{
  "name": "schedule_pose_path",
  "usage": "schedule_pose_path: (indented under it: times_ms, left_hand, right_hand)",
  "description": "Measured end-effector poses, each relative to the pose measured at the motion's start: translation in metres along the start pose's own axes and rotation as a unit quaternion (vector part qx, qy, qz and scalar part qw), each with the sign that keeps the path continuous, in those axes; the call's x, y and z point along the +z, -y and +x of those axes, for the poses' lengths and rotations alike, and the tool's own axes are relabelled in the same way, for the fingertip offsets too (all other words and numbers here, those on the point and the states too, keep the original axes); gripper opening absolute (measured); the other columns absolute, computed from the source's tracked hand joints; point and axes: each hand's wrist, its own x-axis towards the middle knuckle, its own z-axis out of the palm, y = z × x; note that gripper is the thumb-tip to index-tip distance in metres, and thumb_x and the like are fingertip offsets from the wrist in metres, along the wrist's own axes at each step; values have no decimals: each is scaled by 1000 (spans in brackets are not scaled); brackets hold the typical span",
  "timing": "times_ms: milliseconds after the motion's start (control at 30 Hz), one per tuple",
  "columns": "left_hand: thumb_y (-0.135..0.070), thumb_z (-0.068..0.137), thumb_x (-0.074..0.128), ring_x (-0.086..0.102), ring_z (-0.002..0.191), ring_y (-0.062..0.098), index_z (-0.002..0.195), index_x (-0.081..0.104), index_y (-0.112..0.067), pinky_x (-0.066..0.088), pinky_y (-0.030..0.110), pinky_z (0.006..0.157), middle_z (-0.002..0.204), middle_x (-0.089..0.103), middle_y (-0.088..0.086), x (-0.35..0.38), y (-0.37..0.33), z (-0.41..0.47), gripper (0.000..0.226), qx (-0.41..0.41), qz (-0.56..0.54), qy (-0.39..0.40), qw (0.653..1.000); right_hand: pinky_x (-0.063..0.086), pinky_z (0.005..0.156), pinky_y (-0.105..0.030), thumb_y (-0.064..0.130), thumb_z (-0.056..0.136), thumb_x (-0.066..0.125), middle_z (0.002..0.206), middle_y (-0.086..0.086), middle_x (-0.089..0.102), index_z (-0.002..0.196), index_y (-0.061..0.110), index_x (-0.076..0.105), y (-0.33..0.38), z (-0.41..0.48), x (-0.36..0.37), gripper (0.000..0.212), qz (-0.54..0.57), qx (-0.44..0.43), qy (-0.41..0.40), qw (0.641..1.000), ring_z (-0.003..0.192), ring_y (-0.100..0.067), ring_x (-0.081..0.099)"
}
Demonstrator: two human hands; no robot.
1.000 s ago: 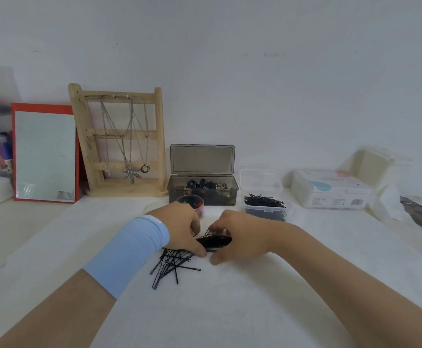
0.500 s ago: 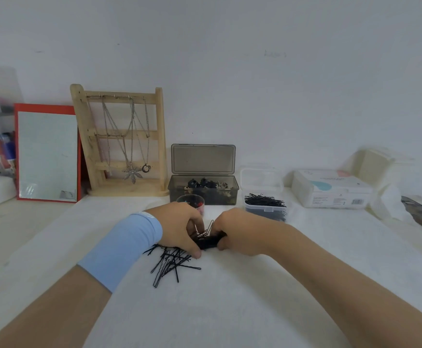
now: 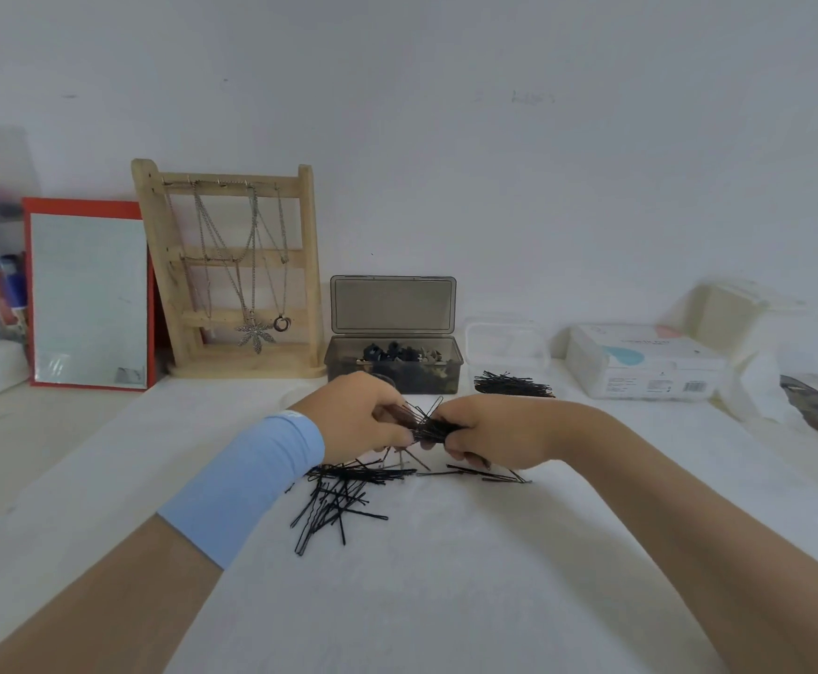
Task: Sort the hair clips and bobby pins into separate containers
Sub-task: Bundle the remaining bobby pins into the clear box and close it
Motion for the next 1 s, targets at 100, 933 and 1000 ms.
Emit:
schedule_pose_path:
  times_ms: [100,933,1000]
  left_hand:
    - [-30,84,74,61,58,2,90,73,-29,56,30,67,72,72,-6,2,0,-1,6,7,-39,-24,999]
    - [-21,84,74,68,82,7,90,75,-37,57,34,84,84,73,-15,-14,1,-6,17,113,-116,-46,986]
    - [-18,86,72,69,80,13,94,72,-36,58,34,81,85,74,-11,-17,3,-6,20,120,-137,-40,982]
  right_hand:
    - [35,53,-12,16,101,41,72,8,48,118,17,62,2,2,4,27,-8,4,-6,1000,62,-5,45]
    - [44,61,-19,9,101,37,84,-2,59,99,15,58,14,-1,6,22,-41,-1,11,999,73,-17,54]
    - [42,60,-18,10,101,38,84,1,59,99,17,59,14,-2,3,22,-64,2,4,998,70,-13,52]
